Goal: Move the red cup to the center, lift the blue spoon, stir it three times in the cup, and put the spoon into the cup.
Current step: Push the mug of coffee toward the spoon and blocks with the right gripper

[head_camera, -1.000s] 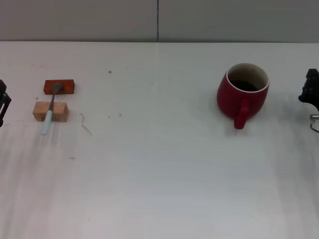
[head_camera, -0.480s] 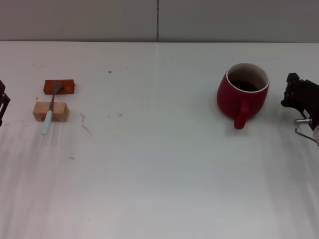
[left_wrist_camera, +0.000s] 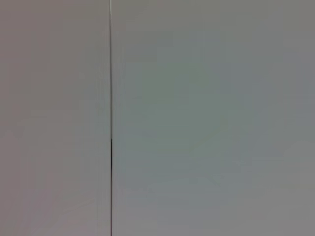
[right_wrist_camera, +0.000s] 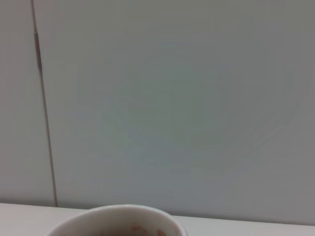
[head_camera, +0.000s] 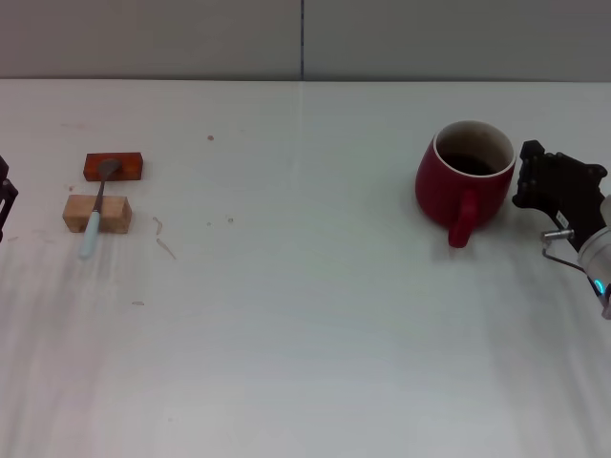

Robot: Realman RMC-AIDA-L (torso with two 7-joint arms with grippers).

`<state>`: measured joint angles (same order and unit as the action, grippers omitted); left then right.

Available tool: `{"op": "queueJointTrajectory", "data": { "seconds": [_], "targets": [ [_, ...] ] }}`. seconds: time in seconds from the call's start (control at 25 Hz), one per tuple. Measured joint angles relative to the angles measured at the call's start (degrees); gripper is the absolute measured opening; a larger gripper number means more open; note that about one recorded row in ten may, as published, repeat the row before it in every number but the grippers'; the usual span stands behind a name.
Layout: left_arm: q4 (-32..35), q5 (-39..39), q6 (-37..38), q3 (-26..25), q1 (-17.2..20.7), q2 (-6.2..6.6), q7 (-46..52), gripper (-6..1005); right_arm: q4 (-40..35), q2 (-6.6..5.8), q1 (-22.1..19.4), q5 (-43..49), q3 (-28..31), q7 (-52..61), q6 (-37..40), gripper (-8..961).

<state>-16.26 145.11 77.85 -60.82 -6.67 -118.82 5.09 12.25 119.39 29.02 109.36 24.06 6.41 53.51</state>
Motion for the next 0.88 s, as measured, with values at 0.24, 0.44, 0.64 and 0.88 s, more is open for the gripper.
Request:
{"op": "queueJointTrajectory", "data": {
  "seconds": [0.24, 0.44, 0.64, 0.88],
  "targets": [
    [0.08, 0.0, 0.1, 0.0, 0.08, 0.0, 0.0, 826, 1.25, 0.01, 0.67, 0.71, -0.7, 0.0, -0.3, 20],
    [0.06, 0.0, 0.11, 0.0, 0.08, 0.0, 0.0, 826, 1.68, 0.01, 1.05, 1.62, -0.84, 0.05, -0.4, 22],
    [0.02, 0.0, 0.09, 0.0, 0.07, 0.0, 0.0, 826, 2.87, 0.04, 1.22, 3.35, -0.86, 0.4, -0.43, 24],
    [0.0, 0.0, 0.09, 0.0, 0.0, 0.0, 0.0, 826, 5.07, 0.06, 1.91, 6.08, -0.86, 0.53, -1.44, 26]
  ]
}}
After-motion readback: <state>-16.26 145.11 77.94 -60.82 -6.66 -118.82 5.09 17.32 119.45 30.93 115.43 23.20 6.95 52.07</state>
